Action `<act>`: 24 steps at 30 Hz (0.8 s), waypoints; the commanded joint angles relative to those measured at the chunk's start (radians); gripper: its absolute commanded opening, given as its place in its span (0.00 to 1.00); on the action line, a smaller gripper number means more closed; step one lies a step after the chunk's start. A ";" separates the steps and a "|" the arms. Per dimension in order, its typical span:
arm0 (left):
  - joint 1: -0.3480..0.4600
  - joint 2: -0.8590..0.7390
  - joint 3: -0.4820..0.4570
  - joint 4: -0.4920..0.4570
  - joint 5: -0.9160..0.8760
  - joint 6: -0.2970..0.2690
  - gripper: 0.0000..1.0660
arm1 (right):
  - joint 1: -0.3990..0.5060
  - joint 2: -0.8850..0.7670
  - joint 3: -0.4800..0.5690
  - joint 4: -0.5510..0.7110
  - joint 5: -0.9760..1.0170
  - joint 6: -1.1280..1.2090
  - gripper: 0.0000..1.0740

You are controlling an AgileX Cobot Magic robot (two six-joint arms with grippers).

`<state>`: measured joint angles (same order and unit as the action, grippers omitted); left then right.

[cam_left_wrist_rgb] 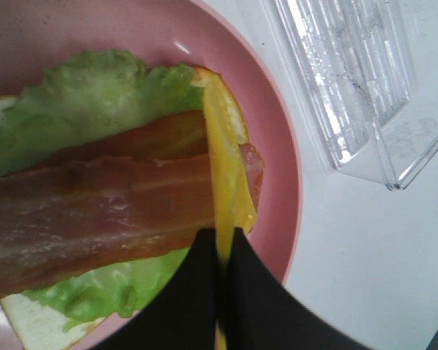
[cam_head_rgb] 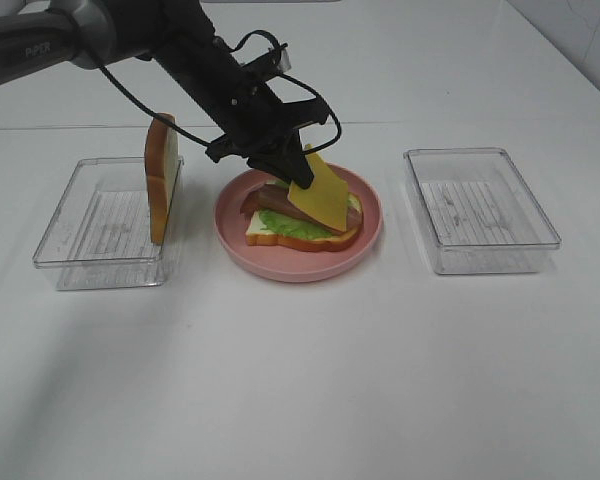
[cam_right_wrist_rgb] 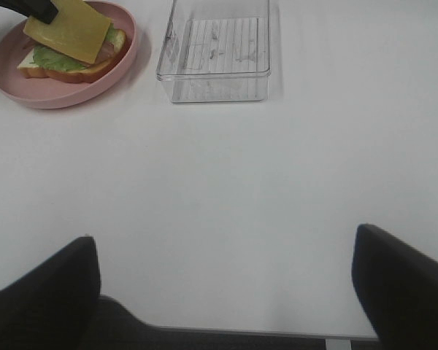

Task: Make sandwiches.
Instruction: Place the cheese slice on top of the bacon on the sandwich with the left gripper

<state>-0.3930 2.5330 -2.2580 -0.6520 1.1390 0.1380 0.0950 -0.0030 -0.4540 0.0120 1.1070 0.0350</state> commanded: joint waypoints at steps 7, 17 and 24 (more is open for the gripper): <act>-0.008 -0.002 -0.005 0.059 -0.025 -0.065 0.06 | -0.002 -0.024 0.004 0.002 -0.008 -0.005 0.83; -0.008 -0.022 -0.005 0.103 -0.050 -0.064 0.75 | -0.002 -0.024 0.004 0.002 -0.008 -0.005 0.83; -0.041 -0.111 -0.005 0.321 -0.027 -0.131 0.92 | -0.002 -0.024 0.004 0.002 -0.008 -0.005 0.83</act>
<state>-0.4210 2.4660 -2.2580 -0.3810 1.1000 0.0350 0.0950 -0.0030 -0.4540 0.0120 1.1070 0.0350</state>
